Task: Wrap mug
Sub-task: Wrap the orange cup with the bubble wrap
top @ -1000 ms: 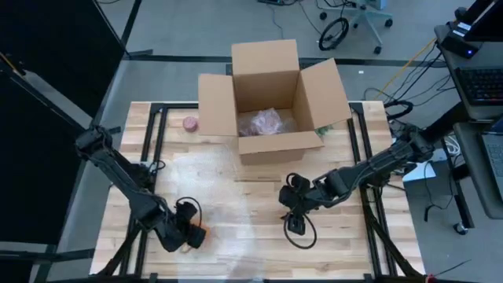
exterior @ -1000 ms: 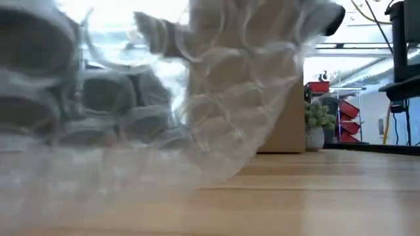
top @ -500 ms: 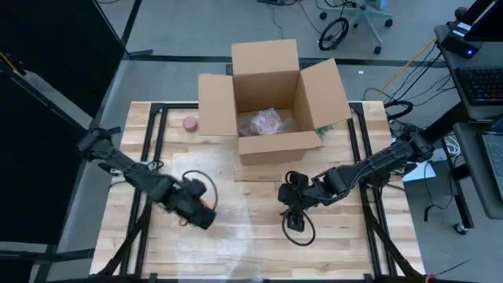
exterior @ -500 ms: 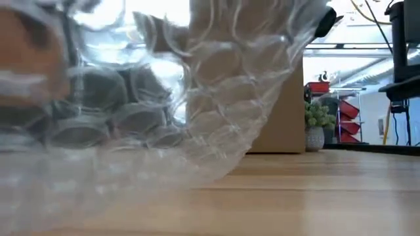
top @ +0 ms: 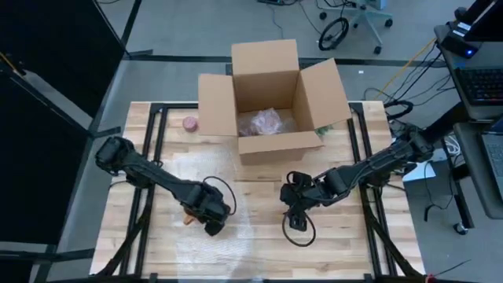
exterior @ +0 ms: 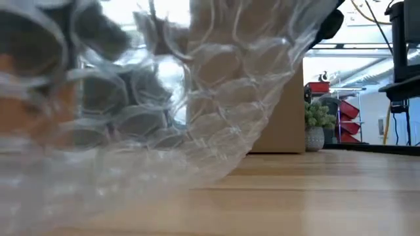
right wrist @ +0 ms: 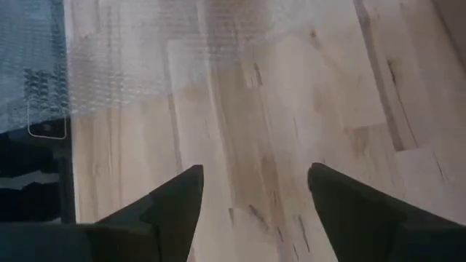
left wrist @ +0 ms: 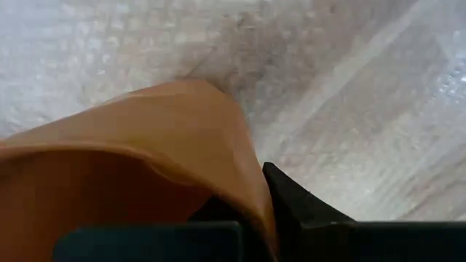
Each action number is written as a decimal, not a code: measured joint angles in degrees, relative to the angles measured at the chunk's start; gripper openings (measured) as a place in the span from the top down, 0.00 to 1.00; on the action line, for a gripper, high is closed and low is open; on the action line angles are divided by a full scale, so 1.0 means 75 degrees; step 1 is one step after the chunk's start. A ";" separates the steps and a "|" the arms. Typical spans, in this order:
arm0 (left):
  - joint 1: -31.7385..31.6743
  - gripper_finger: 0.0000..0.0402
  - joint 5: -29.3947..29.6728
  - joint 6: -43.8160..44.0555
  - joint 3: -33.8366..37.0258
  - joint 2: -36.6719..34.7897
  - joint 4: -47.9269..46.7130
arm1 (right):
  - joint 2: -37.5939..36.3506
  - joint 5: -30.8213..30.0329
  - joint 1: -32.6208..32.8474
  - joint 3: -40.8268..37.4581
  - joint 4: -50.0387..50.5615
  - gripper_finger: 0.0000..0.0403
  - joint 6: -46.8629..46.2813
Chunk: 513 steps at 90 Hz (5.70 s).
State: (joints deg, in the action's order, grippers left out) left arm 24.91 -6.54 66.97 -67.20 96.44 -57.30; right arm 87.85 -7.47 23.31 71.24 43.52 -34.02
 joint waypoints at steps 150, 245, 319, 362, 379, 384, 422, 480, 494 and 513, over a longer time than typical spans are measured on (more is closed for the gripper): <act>0.1249 0.49 0.1210 -0.0646 -0.1367 -0.2759 -0.1301 | 0.0624 -0.0490 0.1732 0.0574 -0.3161 0.42 0.3734; 0.1538 0.49 0.1146 -0.1881 -0.1355 -0.2760 -0.1354 | 0.7823 -0.2458 0.2957 0.8244 -0.0837 0.42 0.4150; 0.1578 0.49 0.0684 -0.1767 -0.2684 -0.2777 -0.1569 | 0.7145 -0.2552 0.2671 0.8495 -0.0085 0.99 0.3581; 0.1570 0.49 0.2688 -0.2978 -0.5198 -0.3444 -0.2723 | 0.5494 -0.1741 0.0518 0.8504 0.0450 1.00 0.3378; 0.1570 0.49 0.3634 -0.2986 -0.5202 -0.3674 -0.2725 | 0.5444 -0.0999 -0.0539 0.8504 0.0479 1.00 0.2955; 0.1573 0.49 0.3736 -0.3005 -0.5202 -0.3675 -0.2756 | 0.5441 -0.0944 -0.0807 0.8504 0.0482 1.00 0.2969; 0.1289 0.49 0.4014 -0.2966 -0.5012 -0.3190 -0.3108 | 0.5534 -0.0813 -0.2368 0.8504 0.0843 1.00 0.3044; 0.1048 0.49 0.3132 -0.1362 -0.4983 -0.1803 -0.4037 | 0.5671 -0.0544 -0.2940 0.8501 0.0878 1.00 0.3057; 0.1045 0.49 0.2820 -0.0907 -0.4427 -0.2012 -0.3994 | 0.5671 -0.0551 -0.2943 0.8501 0.0817 1.00 0.3022; 0.1019 0.49 0.1925 -0.0774 -0.2864 -0.2140 -0.2812 | 0.5671 -0.0556 -0.2943 0.8501 0.0820 1.00 0.3022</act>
State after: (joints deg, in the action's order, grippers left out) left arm 32.55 7.90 61.17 -88.68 80.39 -78.39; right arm 130.39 -11.64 1.23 135.00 49.67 -11.35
